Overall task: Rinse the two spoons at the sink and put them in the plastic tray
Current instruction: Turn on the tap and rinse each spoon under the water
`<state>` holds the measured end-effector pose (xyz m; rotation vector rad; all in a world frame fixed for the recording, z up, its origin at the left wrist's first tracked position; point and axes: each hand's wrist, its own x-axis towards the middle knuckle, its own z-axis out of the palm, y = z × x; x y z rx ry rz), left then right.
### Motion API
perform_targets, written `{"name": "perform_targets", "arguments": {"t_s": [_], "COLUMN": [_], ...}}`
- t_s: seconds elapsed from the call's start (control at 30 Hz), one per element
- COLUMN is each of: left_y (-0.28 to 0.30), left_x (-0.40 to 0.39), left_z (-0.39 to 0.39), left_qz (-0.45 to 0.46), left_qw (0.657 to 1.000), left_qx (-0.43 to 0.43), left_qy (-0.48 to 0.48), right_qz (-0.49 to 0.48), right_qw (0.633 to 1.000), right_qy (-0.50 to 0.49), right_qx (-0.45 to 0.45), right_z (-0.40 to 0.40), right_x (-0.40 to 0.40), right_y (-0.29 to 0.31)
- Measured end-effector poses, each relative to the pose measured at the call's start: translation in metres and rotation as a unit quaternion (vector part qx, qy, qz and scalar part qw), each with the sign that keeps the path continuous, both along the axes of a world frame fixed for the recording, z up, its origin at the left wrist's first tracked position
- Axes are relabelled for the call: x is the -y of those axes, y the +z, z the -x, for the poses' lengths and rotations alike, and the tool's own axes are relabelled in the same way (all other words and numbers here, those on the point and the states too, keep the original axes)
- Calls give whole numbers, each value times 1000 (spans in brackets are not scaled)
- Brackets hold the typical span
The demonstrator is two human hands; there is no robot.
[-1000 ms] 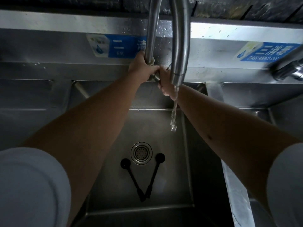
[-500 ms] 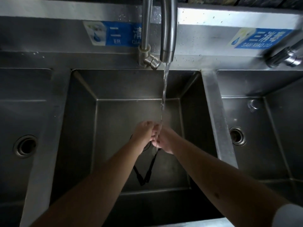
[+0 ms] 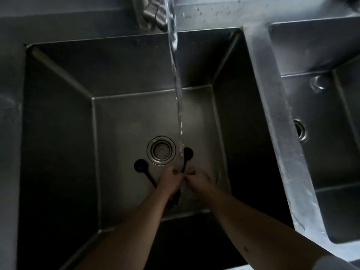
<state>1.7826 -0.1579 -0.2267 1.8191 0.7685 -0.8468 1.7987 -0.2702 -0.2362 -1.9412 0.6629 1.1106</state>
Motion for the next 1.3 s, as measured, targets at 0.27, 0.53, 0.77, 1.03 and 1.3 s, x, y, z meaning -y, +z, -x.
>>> {"name": "perform_targets", "arguments": {"t_s": [0.27, 0.53, 0.77, 1.03, 1.3], "left_y": [-26, 3, 42, 72, 104], "left_x": [6, 0, 5, 3, 4], "left_z": [7, 3, -22, -26, -15], "left_qz": [12, 73, 100, 147, 187], "left_qw": [999, 993, 966, 952, 953], "left_qx": [26, 13, 53, 21, 38], "left_qy": [23, 93, 231, 268, 234], "right_qz": [79, -56, -149, -128, -148], "right_qw": [991, 993, 989, 990, 986], "right_qy": [75, 74, -22, -43, -78], "right_qx": [75, 72, -14, -33, 15], "right_z": [-1, -11, 1, 6, 26], "right_x": [-14, -2, 9, 9, 11], "right_y": [-20, 10, 77, 141, 182]}}
